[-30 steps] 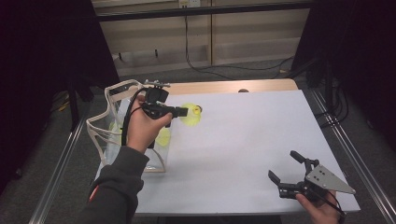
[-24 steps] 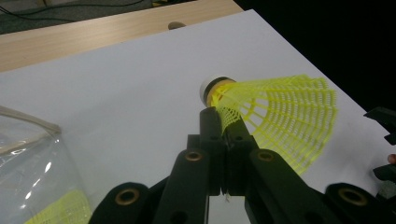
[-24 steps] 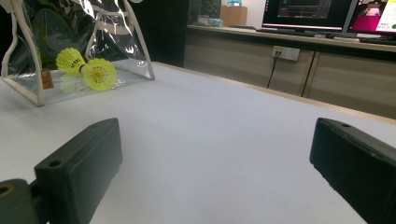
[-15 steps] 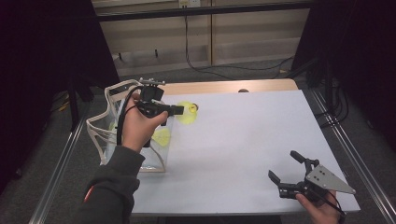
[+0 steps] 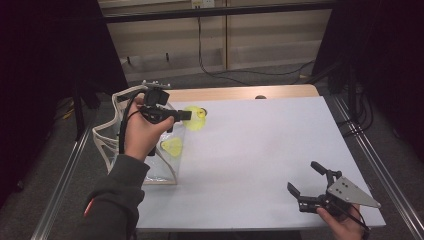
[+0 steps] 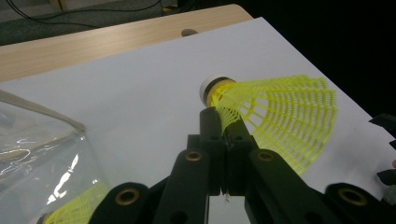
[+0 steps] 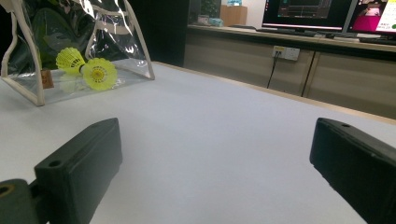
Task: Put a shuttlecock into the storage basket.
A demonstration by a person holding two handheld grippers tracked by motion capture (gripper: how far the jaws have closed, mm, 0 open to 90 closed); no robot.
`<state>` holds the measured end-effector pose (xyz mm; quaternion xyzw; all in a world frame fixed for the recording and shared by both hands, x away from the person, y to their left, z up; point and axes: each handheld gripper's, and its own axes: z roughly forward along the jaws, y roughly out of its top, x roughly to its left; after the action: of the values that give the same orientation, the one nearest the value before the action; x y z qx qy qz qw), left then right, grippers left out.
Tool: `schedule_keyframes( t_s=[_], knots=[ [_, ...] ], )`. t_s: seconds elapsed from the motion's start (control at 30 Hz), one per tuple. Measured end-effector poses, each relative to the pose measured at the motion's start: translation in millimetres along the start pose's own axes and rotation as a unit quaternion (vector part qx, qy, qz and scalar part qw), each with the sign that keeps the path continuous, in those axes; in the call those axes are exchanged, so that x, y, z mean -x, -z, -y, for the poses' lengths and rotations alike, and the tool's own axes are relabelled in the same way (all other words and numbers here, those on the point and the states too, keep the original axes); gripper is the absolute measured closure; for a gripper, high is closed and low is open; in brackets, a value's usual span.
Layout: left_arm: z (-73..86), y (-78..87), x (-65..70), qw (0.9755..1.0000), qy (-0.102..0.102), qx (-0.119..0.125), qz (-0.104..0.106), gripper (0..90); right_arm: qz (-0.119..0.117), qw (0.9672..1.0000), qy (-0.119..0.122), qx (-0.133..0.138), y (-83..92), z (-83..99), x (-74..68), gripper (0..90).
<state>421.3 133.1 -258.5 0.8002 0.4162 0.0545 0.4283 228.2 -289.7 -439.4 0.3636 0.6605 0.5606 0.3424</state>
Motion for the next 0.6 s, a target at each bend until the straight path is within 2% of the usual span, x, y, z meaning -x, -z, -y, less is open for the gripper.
schedule_keyframes(
  t_s=[0.6],
  knots=[
    [-2.9, 18.6, -10.3, 0.9998, 0.014, 0.007, -0.013, 89.1, 0.001, 1.0, 0.0, -0.002, -0.2, 0.1, -0.3, 2.2]
  ],
)
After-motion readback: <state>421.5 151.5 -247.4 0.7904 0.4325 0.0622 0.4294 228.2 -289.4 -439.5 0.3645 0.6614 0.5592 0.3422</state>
